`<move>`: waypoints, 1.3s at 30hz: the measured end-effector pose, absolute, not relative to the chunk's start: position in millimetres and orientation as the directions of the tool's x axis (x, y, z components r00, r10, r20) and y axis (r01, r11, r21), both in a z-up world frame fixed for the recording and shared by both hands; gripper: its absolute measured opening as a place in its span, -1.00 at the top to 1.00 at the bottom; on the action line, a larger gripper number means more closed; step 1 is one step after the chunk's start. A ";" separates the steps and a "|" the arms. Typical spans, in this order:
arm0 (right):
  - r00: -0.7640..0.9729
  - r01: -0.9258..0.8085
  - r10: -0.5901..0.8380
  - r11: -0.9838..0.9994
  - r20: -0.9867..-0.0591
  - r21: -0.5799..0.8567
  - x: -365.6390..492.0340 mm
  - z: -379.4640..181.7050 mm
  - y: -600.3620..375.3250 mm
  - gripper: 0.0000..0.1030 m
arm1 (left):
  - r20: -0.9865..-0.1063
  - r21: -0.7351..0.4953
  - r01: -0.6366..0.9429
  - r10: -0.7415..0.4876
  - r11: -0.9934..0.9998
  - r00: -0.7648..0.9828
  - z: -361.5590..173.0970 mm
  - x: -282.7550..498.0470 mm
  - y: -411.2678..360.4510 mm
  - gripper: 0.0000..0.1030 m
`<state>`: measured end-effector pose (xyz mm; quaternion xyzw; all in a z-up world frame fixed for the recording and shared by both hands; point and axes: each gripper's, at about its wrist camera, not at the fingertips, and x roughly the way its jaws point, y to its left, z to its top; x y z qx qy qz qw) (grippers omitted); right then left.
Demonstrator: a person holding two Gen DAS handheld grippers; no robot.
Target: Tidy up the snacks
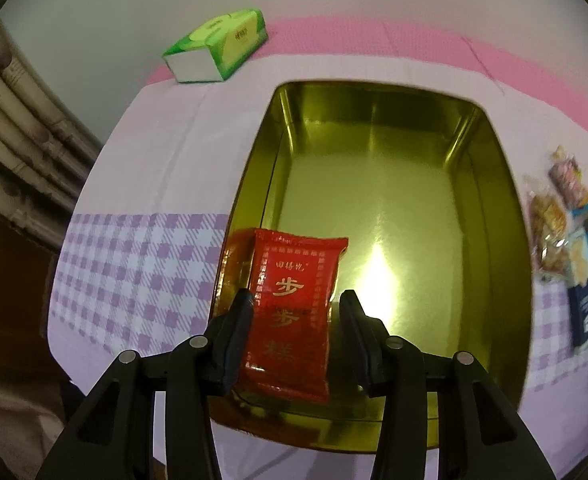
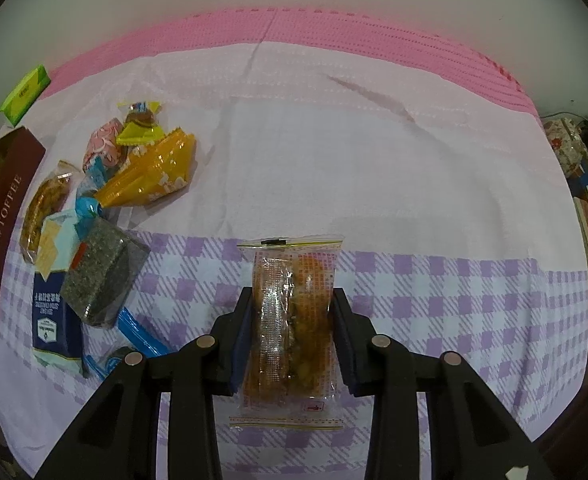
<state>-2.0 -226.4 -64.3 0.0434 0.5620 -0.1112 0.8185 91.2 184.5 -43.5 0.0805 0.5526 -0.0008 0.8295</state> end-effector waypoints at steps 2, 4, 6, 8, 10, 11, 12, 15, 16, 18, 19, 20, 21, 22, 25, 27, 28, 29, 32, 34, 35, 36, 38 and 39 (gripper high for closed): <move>0.357 0.249 -0.139 0.967 -0.924 -0.049 -3.2 -57.5 -226.7 0.35 | -0.911 0.115 0.067 0.078 0.991 0.405 -36.7 88.5 185.9 0.09; 0.380 0.262 -0.142 0.964 -0.914 -0.041 -3.5 -46.7 -225.1 0.35 | -0.903 0.096 0.041 0.069 0.995 0.423 -29.1 85.6 188.7 0.07; 0.413 0.264 -0.136 0.964 -0.900 -0.024 -3.1 -31.2 -218.2 0.35 | -0.895 0.079 0.006 0.068 0.997 0.441 -20.6 83.1 193.7 -0.01; 0.444 0.254 -0.111 0.967 -0.889 0.006 2.3 -17.6 -208.6 0.35 | -0.881 0.069 -0.029 0.074 0.997 0.467 -11.6 78.9 199.4 -0.08; 0.476 0.227 -0.073 0.973 -0.876 0.042 9.0 -4.7 -191.7 0.35 | -0.869 0.055 -0.057 0.076 0.997 0.490 -3.9 73.4 205.5 -0.11; 0.488 0.211 -0.049 0.976 -0.871 0.063 13.1 -0.6 -182.2 0.35 | -0.864 0.043 -0.075 0.075 0.996 0.498 -0.5 70.3 209.7 -0.13; 0.499 0.189 -0.017 0.978 -0.866 0.090 18.4 4.2 -168.7 0.35 | -0.860 0.035 -0.092 0.077 0.995 0.505 1.4 67.6 214.5 -0.15; 0.519 0.120 0.077 0.980 -0.852 0.162 35.8 14.1 -127.9 0.35 | -0.852 0.028 -0.141 0.098 0.990 0.514 4.8 58.1 223.3 -0.16; 0.522 0.092 0.113 0.978 -0.845 0.187 41.4 16.4 -112.3 0.35 | -0.851 0.029 -0.155 0.106 0.987 0.514 4.9 54.6 226.7 -0.16; 0.520 0.037 0.172 0.974 -0.836 0.224 51.2 19.2 -80.8 0.35 | -0.852 0.026 -0.187 0.120 0.982 0.510 3.8 47.7 234.4 -0.16; 0.518 0.009 0.197 0.972 -0.832 0.236 54.3 20.5 -63.4 0.34 | -0.852 0.025 -0.201 0.126 0.979 0.509 3.5 44.5 237.1 -0.17; 0.512 -0.018 0.220 0.969 -0.830 0.245 59.6 20.8 -48.1 0.34 | -0.852 0.021 -0.221 0.133 0.975 0.507 2.9 40.5 240.9 -0.17; 0.504 -0.043 0.241 0.966 -0.829 0.255 63.1 20.2 -30.8 0.34 | -0.850 0.021 -0.234 0.140 0.972 0.507 2.0 38.6 244.2 -0.18; 0.494 -0.067 0.262 0.962 -0.829 0.265 66.2 19.2 -15.4 0.34 | -0.848 0.022 -0.259 0.156 0.966 0.506 1.4 33.8 248.8 -0.21; 0.465 -0.123 0.295 0.955 -0.835 0.269 71.4 10.3 24.7 0.34 | -0.856 0.010 -0.289 0.157 0.957 0.493 -3.5 25.4 257.9 -0.24; 0.434 -0.141 0.309 0.951 -0.846 0.275 76.2 1.4 44.8 0.34 | -0.862 0.000 -0.309 0.156 0.951 0.482 -7.0 22.5 262.8 -0.24; 0.418 -0.148 0.314 0.949 -0.853 0.277 77.1 -3.4 52.5 0.34 | -0.864 -0.004 -0.313 0.154 0.950 0.479 -8.2 21.8 264.0 -0.24; 0.403 -0.153 0.313 0.949 -0.860 0.274 78.0 -8.8 60.9 0.34 | -0.865 -0.004 -0.317 0.156 0.948 0.477 -9.0 21.8 264.7 -0.24; 0.384 -0.170 0.294 0.954 -0.875 0.246 81.0 -19.5 78.0 0.34 | -0.863 0.010 -0.324 0.172 0.946 0.474 -10.6 22.3 266.4 -0.24; 0.371 -0.175 0.281 0.957 -0.885 0.231 84.9 -26.7 85.1 0.34 | -0.866 0.008 -0.326 0.170 0.945 0.470 -12.4 23.0 268.0 -0.24; 0.366 -0.175 0.274 0.959 -0.889 0.223 86.7 -30.3 89.3 0.34 | -0.868 0.006 -0.325 0.166 0.946 0.468 -13.4 23.1 268.3 -0.24; 0.359 -0.176 0.272 0.959 -0.893 0.221 88.1 -32.9 93.1 0.34 | -0.869 0.006 -0.326 0.166 0.945 0.467 -14.0 24.0 269.0 -0.24; 0.349 -0.175 0.258 0.962 -0.901 0.208 87.8 -38.6 98.3 0.34 | -0.870 0.008 -0.327 0.168 0.945 0.464 -14.7 24.1 269.6 -0.24; 0.346 -0.175 0.251 0.964 -0.904 0.201 87.8 -41.1 99.9 0.34 | -0.869 0.006 -0.326 0.167 0.945 0.466 -14.7 24.1 269.7 -0.24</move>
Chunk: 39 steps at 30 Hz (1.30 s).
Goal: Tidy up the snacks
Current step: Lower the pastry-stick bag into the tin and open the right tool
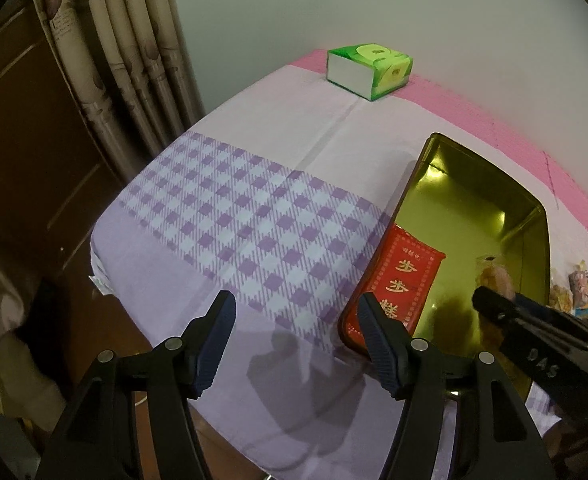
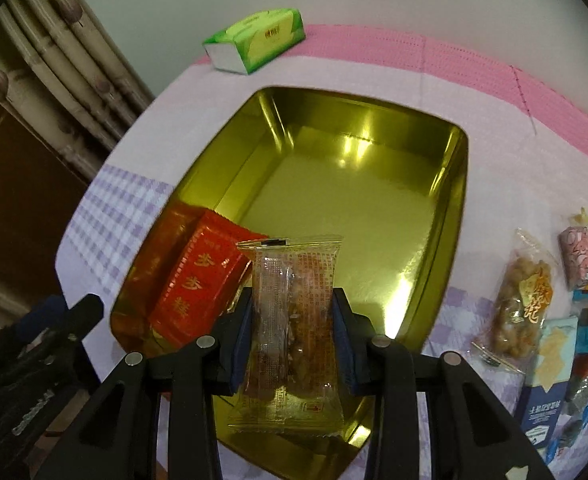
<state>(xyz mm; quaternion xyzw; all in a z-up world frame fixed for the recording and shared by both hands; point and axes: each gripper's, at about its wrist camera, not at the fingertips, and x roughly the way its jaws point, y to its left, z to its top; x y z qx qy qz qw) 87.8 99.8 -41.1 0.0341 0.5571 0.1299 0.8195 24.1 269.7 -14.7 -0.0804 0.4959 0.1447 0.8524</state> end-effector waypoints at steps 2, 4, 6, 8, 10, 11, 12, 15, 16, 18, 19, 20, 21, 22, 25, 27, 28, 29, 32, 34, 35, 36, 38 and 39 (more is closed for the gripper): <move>0.342 -0.175 0.239 0.966 -0.909 0.188 89.4 -45.6 102.8 0.34 | -0.869 0.002 -0.327 0.163 0.945 0.467 -15.2 24.0 269.9 -0.24; 0.338 -0.175 0.221 0.970 -0.915 0.169 89.9 -48.6 102.5 0.34 | -0.872 -0.002 -0.326 0.158 0.945 0.464 -16.6 24.7 270.6 -0.24; 0.335 -0.168 0.200 0.974 -0.921 0.151 91.2 -51.4 100.3 0.34 | -0.872 0.000 -0.325 0.159 0.946 0.463 -16.6 24.8 270.7 -0.24; 0.349 -0.177 0.169 0.978 -0.922 0.113 91.8 -51.5 102.2 0.34 | -0.873 -0.003 -0.326 0.156 0.945 0.461 -17.9 24.7 270.9 -0.24; 0.352 -0.181 0.150 0.979 -0.924 0.089 92.6 -51.8 101.8 0.34 | -0.874 -0.003 -0.325 0.156 0.946 0.461 -18.5 24.8 270.3 -0.24; 0.352 -0.185 0.135 0.980 -0.926 0.072 92.8 -52.1 101.7 0.34 | -0.874 0.000 -0.324 0.157 0.946 0.460 -18.7 25.1 270.0 -0.24; 0.356 -0.186 0.122 0.981 -0.926 0.058 92.8 -52.4 101.7 0.34 | -0.875 0.001 -0.322 0.157 0.947 0.459 -19.1 25.3 269.1 -0.24; 0.369 -0.188 0.085 0.982 -0.926 0.015 93.9 -54.2 99.1 0.34 | -0.874 0.002 -0.320 0.158 0.947 0.460 -19.1 25.6 267.5 -0.24; 0.373 -0.186 0.074 0.983 -0.925 0.003 94.1 -54.9 98.4 0.34 | -0.873 0.002 -0.320 0.157 0.948 0.461 -19.0 25.2 267.4 -0.24; 0.379 -0.185 0.056 0.983 -0.924 -0.016 94.9 -56.3 95.3 0.34 | -0.874 0.000 -0.319 0.155 0.948 0.461 -19.3 25.1 267.2 -0.24; 0.380 -0.186 0.049 0.982 -0.924 -0.025 95.5 -56.7 94.1 0.34 | -0.875 0.000 -0.319 0.155 0.948 0.459 -19.8 25.3 267.0 -0.24; 0.381 -0.186 0.044 0.982 -0.924 -0.030 95.9 -56.4 93.6 0.34 | -0.875 -0.001 -0.319 0.154 0.948 0.459 -19.6 25.2 267.2 -0.24; 0.380 -0.186 0.043 0.982 -0.924 -0.031 96.7 -56.5 92.7 0.34 | -0.875 -0.001 -0.319 0.154 0.948 0.459 -19.8 25.2 266.8 -0.24; 0.378 -0.189 0.044 0.982 -0.925 -0.030 97.3 -56.4 92.5 0.34 | -0.875 -0.001 -0.320 0.155 0.947 0.459 -19.6 25.3 267.0 -0.24; 0.379 -0.189 0.044 0.982 -0.924 -0.031 98.0 -57.0 92.6 0.32 | -0.875 0.000 -0.321 0.155 0.947 0.458 -19.9 25.2 267.2 -0.24; 0.379 -0.196 0.052 0.980 -0.924 -0.025 98.4 -57.3 92.5 0.31 | -0.876 0.000 -0.322 0.155 0.947 0.457 -19.9 25.0 267.4 -0.24; 0.379 -0.198 0.053 0.980 -0.924 -0.025 98.1 -57.3 92.8 0.31 | -0.875 -0.001 -0.321 0.154 0.947 0.458 -19.8 25.1 267.6 -0.24; 0.379 -0.200 0.059 0.980 -0.923 -0.019 98.0 -57.1 92.5 0.30 | -0.875 -0.002 -0.321 0.154 0.947 0.460 -19.7 25.0 267.1 -0.24; 0.375 -0.202 0.094 0.979 -0.922 0.017 98.0 -55.4 90.1 0.22 | -0.875 0.001 -0.319 0.155 0.948 0.458 -20.0 25.2 267.3 -0.24; 0.377 -0.196 0.115 0.980 -0.919 0.042 97.5 -52.5 86.9 0.18 | -0.875 0.002 -0.322 0.158 0.947 0.457 -20.0 24.7 266.7 -0.24; 0.381 -0.193 0.122 0.980 -0.916 0.050 96.6 -50.0 85.1 0.17 | -0.875 0.004 -0.323 0.159 0.947 0.457 -20.1 24.7 266.4 -0.24; 0.385 -0.194 0.132 0.979 -0.914 0.059 95.8 -47.5 83.9 0.17 | -0.875 0.003 -0.323 0.159 0.946 0.458 -19.6 24.4 266.5 -0.24; 0.396 -0.200 0.154 0.977 -0.905 0.079 91.9 -40.1 80.5 0.17 | -0.873 0.007 -0.321 0.163 0.947 0.461 -18.8 24.4 266.6 -0.24; 0.403 -0.199 0.159 0.977 -0.901 0.083 89.5 -36.3 78.6 0.17 | -0.872 0.011 -0.319 0.165 0.948 0.461 -18.6 24.6 266.5 -0.24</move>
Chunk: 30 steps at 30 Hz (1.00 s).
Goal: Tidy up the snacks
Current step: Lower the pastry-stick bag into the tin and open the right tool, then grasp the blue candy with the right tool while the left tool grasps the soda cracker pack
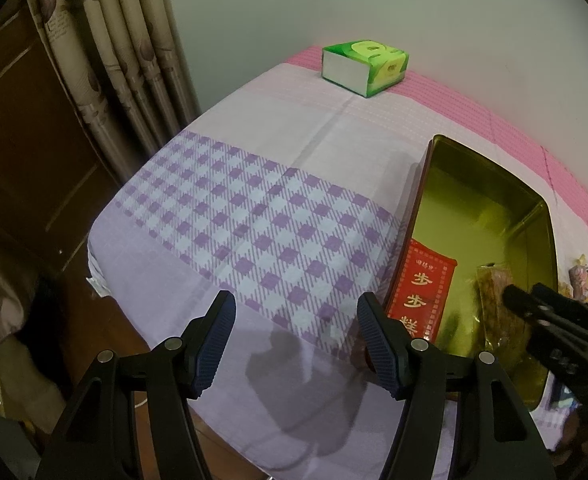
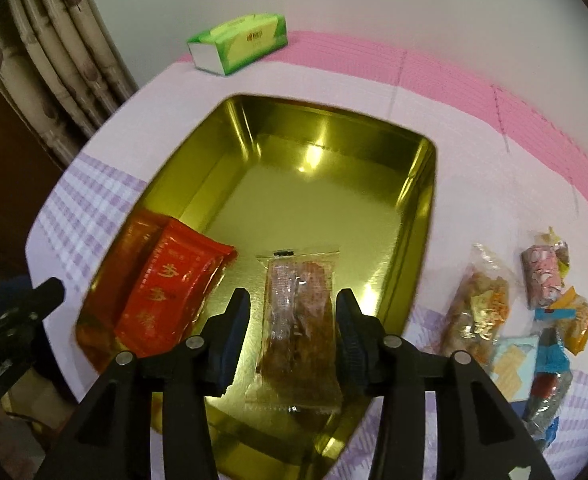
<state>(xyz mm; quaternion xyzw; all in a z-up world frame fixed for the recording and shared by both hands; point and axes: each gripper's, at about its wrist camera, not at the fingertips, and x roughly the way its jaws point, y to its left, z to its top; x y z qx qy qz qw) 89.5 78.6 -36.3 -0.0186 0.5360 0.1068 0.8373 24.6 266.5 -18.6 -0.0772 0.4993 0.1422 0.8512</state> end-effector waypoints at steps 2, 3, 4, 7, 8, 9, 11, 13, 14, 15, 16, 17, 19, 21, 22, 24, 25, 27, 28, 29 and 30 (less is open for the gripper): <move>0.415 -0.197 0.183 0.974 -0.891 0.108 83.9 -26.0 71.5 0.17 | -0.871 0.015 -0.318 0.168 0.948 0.462 -18.4 24.4 266.4 -0.24; 0.420 -0.197 0.191 0.973 -0.887 0.116 81.3 -21.9 68.4 0.17 | -0.870 0.015 -0.318 0.169 0.948 0.463 -18.2 24.4 266.1 -0.24; 0.428 -0.197 0.198 0.973 -0.882 0.123 77.4 -17.1 62.8 0.16 | -0.869 0.018 -0.316 0.171 0.948 0.464 -17.7 24.3 265.7 -0.24; 0.449 -0.174 0.189 0.977 -0.874 0.122 64.1 -4.2 37.3 0.13 | -0.869 0.023 -0.314 0.175 0.949 0.464 -17.4 24.0 264.9 -0.24; 0.453 -0.163 0.180 0.980 -0.873 0.117 60.4 -2.1 28.9 0.13 | -0.869 0.025 -0.313 0.176 0.949 0.463 -17.4 24.0 264.5 -0.24; 0.456 -0.147 0.166 0.983 -0.875 0.110 56.8 -0.2 19.4 0.12 | -0.869 0.026 -0.312 0.176 0.950 0.463 -17.4 24.0 264.2 -0.25; 0.450 -0.098 0.131 0.991 -0.883 0.097 48.2 2.5 -7.0 0.12 | -0.868 0.027 -0.311 0.177 0.950 0.464 -17.0 23.7 263.6 -0.25; 0.432 -0.032 0.095 0.995 -0.897 0.090 38.6 3.0 -37.1 0.12 | -0.867 0.033 -0.308 0.180 0.951 0.465 -16.4 23.4 263.1 -0.25; 0.424 -0.006 0.079 0.996 -0.902 0.085 34.3 3.0 -49.4 0.12 | -0.866 0.035 -0.307 0.182 0.951 0.465 -16.2 23.4 262.8 -0.25; 0.413 0.023 0.062 0.997 -0.909 0.079 31.1 2.4 -62.3 0.12 | -0.866 0.037 -0.304 0.183 0.952 0.466 -16.0 23.3 262.2 -0.25; 0.393 0.066 0.041 0.995 -0.919 0.072 25.9 1.0 -79.2 0.12 | -0.866 0.039 -0.302 0.183 0.952 0.466 -15.8 23.3 262.3 -0.25; 0.377 0.094 0.029 0.993 -0.926 0.069 23.3 -1.1 -90.9 0.12 | -0.866 0.040 -0.300 0.183 0.953 0.466 -15.8 23.3 262.0 -0.25; 0.339 0.161 0.008 0.985 -0.941 0.066 16.5 -5.8 -114.6 0.12 | -0.866 0.042 -0.296 0.182 0.954 0.466 -16.0 23.4 260.9 -0.25; 0.298 0.232 -0.006 0.970 -0.955 0.066 9.4 -12.2 -137.0 0.12 | -0.866 0.045 -0.292 0.183 0.955 0.466 -16.4 23.6 259.4 -0.25; 0.285 0.252 -0.008 0.965 -0.958 0.067 7.9 -13.8 -143.8 0.12 | -0.866 0.045 -0.293 0.183 0.955 0.465 -16.5 23.5 259.4 -0.25; 0.251 0.295 -0.006 0.953 -0.968 0.070 3.8 -21.2 -154.8 0.12 | -0.866 0.044 -0.295 0.184 0.955 0.466 -16.5 23.4 259.5 -0.25; 0.235 0.314 -0.001 0.946 -0.972 0.075 1.6 -25.8 -158.4 0.12 | -0.866 0.044 -0.295 0.184 0.954 0.466 -16.7 23.5 259.6 -0.25; 0.216 0.340 0.019 0.936 -0.976 0.093 -2.8 -34.3 -167.0 0.13 | -0.866 0.044 -0.295 0.184 0.954 0.465 -17.0 23.6 260.0 -0.25; 0.206 0.356 0.028 0.929 -0.978 0.102 -5.0 -38.3 -168.7 0.13 | -0.866 0.045 -0.295 0.185 0.954 0.464 -17.1 23.7 260.2 -0.25; 0.199 0.372 0.036 0.922 -0.979 0.109 -6.5 -42.4 -170.3 0.13 | -0.866 0.047 -0.294 0.186 0.954 0.464 -17.6 23.7 260.0 -0.25; 0.194 0.382 0.041 0.917 -0.980 0.114 -5.9 -47.0 -168.3 0.13 | -0.866 0.048 -0.293 0.186 0.955 0.463 -17.7 23.7 260.1 -0.25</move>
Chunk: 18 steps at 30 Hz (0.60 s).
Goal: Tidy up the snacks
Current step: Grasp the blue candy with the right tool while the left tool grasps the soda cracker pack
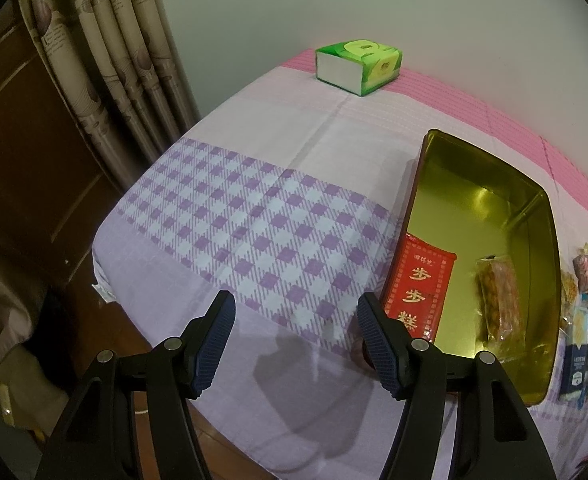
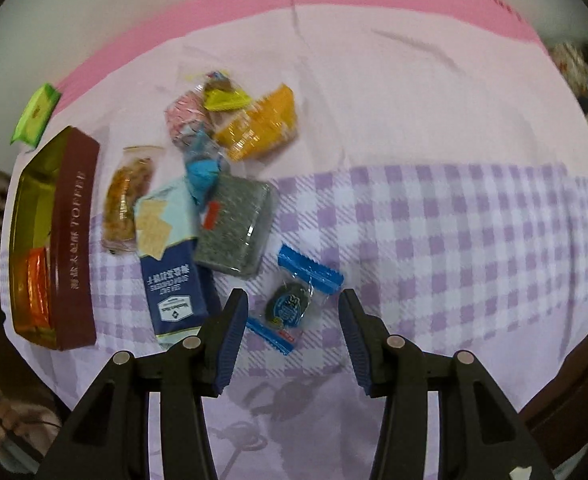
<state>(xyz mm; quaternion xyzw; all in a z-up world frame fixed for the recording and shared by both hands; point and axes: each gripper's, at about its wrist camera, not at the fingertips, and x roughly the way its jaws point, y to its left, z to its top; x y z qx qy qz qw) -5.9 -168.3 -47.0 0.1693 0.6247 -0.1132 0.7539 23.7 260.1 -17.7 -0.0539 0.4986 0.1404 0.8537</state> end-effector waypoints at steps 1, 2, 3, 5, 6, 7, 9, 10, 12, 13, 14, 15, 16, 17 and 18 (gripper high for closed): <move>0.189 0.391 0.047 0.912 -0.981 0.119 -5.6 -50.9 -168.1 0.13 | -0.866 0.050 -0.294 0.188 0.954 0.464 -17.6 23.5 259.9 -0.25; 0.184 0.399 0.052 0.909 -0.982 0.123 -3.2 -55.8 -164.6 0.13 | -0.865 0.054 -0.294 0.192 0.954 0.464 -17.9 23.7 259.7 -0.25; 0.182 0.405 0.056 0.905 -0.982 0.127 -3.1 -58.7 -164.3 0.13 | -0.864 0.059 -0.294 0.196 0.954 0.464 -18.1 23.7 259.6 -0.25; 0.178 0.413 0.060 0.902 -0.982 0.130 -1.5 -64.7 -161.6 0.20 | -0.864 0.065 -0.292 0.200 0.954 0.462 -18.4 23.7 259.4 -0.25; 0.175 0.412 0.060 0.902 -0.983 0.129 -0.1 -67.2 -159.6 0.25 | -0.864 0.066 -0.290 0.200 0.955 0.462 -18.4 23.7 258.7 -0.25; 0.177 0.411 0.063 0.902 -0.982 0.133 0.8 -70.5 -158.2 0.31 | -0.864 0.065 -0.288 0.198 0.955 0.463 -18.3 23.6 258.6 -0.25; 0.183 0.400 0.070 0.906 -0.981 0.139 6.8 -75.1 -153.8 0.43 | -0.862 0.074 -0.277 0.201 0.958 0.464 -18.3 23.8 256.2 -0.25; 0.182 0.390 0.067 0.911 -0.981 0.135 7.8 -77.0 -151.5 0.46 | -0.861 0.086 -0.270 0.208 0.959 0.464 -18.2 23.9 253.7 -0.25; 0.192 0.370 0.060 0.920 -0.980 0.128 10.9 -81.0 -144.7 0.46 | -0.858 0.104 -0.256 0.217 0.961 0.466 -16.6 23.8 248.2 -0.25; 0.203 0.354 0.054 0.927 -0.978 0.124 11.0 -82.2 -142.0 0.47 | -0.854 0.113 -0.245 0.220 0.963 0.472 -14.4 23.1 243.2 -0.25; 0.211 0.340 0.048 0.933 -0.976 0.120 14.9 -85.5 -137.4 0.47 | -0.851 0.119 -0.237 0.222 0.964 0.476 -12.5 23.2 239.2 -0.25; 0.218 0.323 0.043 0.940 -0.975 0.113 14.9 -87.9 -136.0 0.47 | -0.847 0.130 -0.217 0.222 0.967 0.483 -9.3 22.6 231.1 -0.25; 0.226 0.302 0.036 0.948 -0.973 0.105 13.6 -88.5 -134.2 0.48 | -0.845 0.136 -0.200 0.219 0.970 0.487 -7.4 22.1 225.2 -0.25; 0.237 0.278 0.026 0.956 -0.971 0.093 11.4 -89.2 -132.3 0.48 | -0.845 0.140 -0.181 0.212 0.974 0.492 -5.3 21.9 218.4 -0.25; 0.248 0.260 0.016 0.962 -0.969 0.082 5.4 -88.9 -130.6 0.49 | -0.843 0.146 -0.153 0.204 0.977 0.498 -2.8 20.7 209.6 -0.25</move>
